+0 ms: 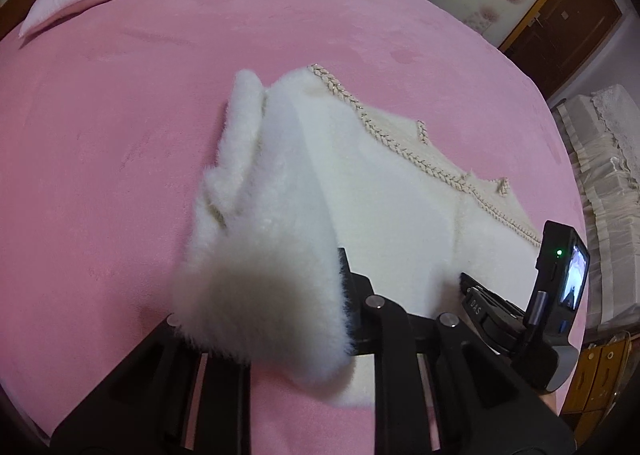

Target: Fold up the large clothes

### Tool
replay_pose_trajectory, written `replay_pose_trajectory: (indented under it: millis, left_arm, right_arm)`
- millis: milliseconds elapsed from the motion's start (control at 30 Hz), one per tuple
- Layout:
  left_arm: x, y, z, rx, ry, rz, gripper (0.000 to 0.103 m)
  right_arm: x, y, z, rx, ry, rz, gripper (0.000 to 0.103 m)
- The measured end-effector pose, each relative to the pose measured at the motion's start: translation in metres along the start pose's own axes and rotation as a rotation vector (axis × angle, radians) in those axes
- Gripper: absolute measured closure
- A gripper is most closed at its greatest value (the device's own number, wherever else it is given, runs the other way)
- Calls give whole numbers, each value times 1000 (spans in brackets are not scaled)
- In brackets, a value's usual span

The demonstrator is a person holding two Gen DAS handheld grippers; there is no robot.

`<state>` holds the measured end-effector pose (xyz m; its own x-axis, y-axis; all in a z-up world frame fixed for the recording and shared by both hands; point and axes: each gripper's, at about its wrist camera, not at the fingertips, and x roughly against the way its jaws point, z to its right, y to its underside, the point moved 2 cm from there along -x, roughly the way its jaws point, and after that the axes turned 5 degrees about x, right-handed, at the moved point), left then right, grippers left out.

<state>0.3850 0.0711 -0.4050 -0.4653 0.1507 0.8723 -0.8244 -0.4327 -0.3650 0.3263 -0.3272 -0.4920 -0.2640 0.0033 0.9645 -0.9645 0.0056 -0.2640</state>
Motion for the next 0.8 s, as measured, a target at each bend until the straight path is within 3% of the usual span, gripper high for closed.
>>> replay_pose_trajectory:
  millis: [167,467,800]
  left_arm:
    - [7,-1,-4,8,44,-14,88]
    - [11,3,1,-28,33,-4,88]
    - [58,24,56,-164,2,100,89]
  right_arm:
    - [4,11,12,-33,-17,44,100]
    - [10,15,23,-111,-90,56,100]
    - [6,25,55,-213,-339,56,101]
